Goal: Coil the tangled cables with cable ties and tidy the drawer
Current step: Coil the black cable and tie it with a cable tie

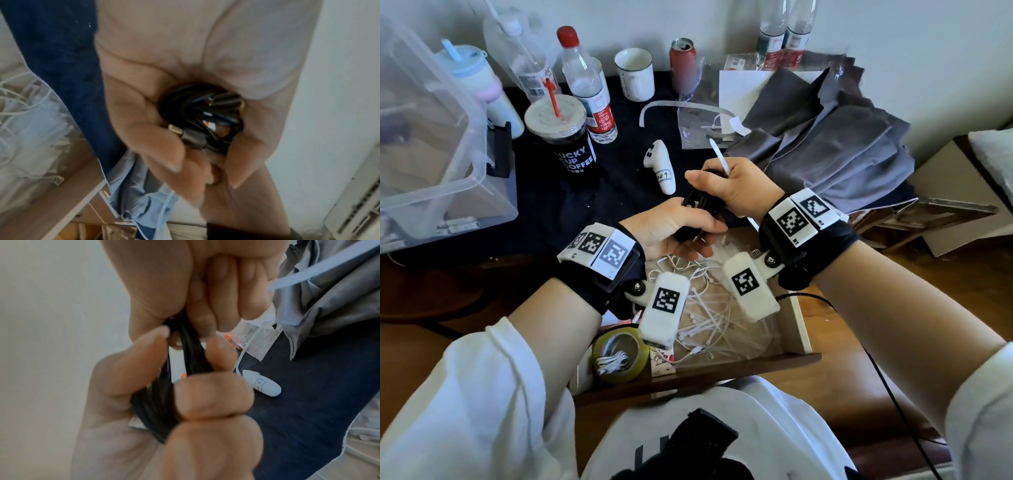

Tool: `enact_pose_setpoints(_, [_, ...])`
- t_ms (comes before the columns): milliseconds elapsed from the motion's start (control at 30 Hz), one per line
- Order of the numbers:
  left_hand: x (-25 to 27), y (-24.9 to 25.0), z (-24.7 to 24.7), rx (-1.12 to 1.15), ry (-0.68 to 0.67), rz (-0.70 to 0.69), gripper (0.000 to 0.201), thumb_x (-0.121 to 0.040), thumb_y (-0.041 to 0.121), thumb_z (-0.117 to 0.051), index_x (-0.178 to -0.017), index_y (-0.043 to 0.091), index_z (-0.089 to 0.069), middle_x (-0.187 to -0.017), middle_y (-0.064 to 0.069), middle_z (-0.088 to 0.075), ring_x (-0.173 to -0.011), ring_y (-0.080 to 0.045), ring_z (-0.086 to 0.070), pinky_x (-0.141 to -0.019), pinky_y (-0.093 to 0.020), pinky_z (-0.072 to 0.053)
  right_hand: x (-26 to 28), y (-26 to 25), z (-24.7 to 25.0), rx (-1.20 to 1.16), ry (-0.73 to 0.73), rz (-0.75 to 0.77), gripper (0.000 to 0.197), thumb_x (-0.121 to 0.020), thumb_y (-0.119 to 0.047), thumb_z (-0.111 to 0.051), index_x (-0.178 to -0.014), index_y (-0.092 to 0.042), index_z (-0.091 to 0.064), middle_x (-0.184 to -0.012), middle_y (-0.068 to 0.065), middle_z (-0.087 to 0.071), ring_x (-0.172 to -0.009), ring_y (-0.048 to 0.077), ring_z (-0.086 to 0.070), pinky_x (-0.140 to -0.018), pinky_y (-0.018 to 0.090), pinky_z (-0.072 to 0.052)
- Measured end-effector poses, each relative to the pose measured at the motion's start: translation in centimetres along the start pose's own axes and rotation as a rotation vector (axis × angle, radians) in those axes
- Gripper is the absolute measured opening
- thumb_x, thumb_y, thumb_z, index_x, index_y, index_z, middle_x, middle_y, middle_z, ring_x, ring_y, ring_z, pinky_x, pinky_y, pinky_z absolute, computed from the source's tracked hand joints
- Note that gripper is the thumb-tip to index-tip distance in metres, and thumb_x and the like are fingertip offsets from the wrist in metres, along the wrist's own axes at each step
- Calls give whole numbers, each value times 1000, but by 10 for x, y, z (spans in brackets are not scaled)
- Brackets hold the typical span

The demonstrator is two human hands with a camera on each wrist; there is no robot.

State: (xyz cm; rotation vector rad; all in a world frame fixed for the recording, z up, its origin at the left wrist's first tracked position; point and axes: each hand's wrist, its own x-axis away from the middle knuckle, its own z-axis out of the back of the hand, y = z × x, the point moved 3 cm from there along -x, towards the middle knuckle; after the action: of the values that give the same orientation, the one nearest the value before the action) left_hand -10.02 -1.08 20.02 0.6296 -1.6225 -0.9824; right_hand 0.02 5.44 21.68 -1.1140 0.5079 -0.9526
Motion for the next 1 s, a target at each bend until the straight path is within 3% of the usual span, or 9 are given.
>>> enact_pose_setpoints(133, [-1,1,-1,-45,33,14,16,-85,6,-58,-70,10,-60,-53,1,-55,-47,-10,-57,-42,-16,-40,1,2,-2,9,-9,18,35,-90,-24,-59,-60,-10,-47,-49,-7,-43,-40,1,-39,-46,10,-32])
enact_pose_setpoints(267, [-6,-1,-2,18,123,-59,23,-86,3,-55,-64,11,-56,-44,1,-40,-39,-10,-42,-44,-21,-30,3,-2,-2,-48,1,13,27,-90,-23,-59,-73,-4,-51,-41,-10,-42,-37,0,-39,-42,10,-31])
enact_pose_setpoints(367, [-9,-3,3,189,216,-99,31,-89,6,-51,-60,14,-42,-44,3,-32,-37,-9,-31,-41,-20,-23,5,2,0,-153,-50,-25,22,-92,-26,-56,-75,-12,-50,-41,-11,-41,-34,1,-33,-37,15,-25])
enact_pose_setpoints(467, [-8,-9,15,307,269,-80,41,-94,16,-48,-57,17,-31,-40,6,-29,-33,-7,-29,-36,-17,-22,2,22,12,-427,102,-106,38,-97,-32,-44,-68,-11,-56,-52,-5,-36,-40,6,-30,-45,20,-22])
enact_pose_setpoints(567, [-6,-19,25,355,326,-61,41,-95,21,-48,-58,18,-30,-41,7,-28,-35,-7,-30,-37,-15,-23,3,37,24,-606,243,-183,62,-101,-40,-27,-57,-13,-62,-53,-2,-51,-48,8,-46,-59,24,-43])
enact_pose_setpoints(633, [-5,-25,29,384,360,-54,41,-95,22,-49,-59,18,-30,-41,7,-28,-36,-7,-32,-39,-15,-23,5,40,28,-543,257,-182,63,-100,-44,-18,-66,-14,-62,-47,-9,-53,-53,7,-46,-66,25,-46])
enact_pose_setpoints(700, [-5,-28,31,409,383,-53,39,-95,22,-50,-60,19,-32,-42,8,-31,-38,-6,-37,-41,-15,-25,6,42,29,-396,288,-136,62,-101,-44,-15,-70,-17,-62,-43,-9,-44,-49,7,-37,-56,21,-40])
enact_pose_setpoints(800, [-4,-30,32,426,408,-51,33,-94,20,-52,-63,17,-39,-44,7,-41,-41,-5,-46,-40,-14,-29,6,46,25,-403,323,-61,54,-102,-35,-20,-68,-15,-58,-45,-3,-38,-40,6,-35,-44,17,-33])
enact_pose_setpoints(1000, [-3,-31,28,372,383,-75,40,-92,13,-54,-58,19,-33,-41,8,-34,-36,-5,-34,-38,-16,-22,4,51,15,-437,374,-35,38,-102,-17,-32,-68,-15,-49,-64,-1,-58,-50,1,-53,-53,14,-43])
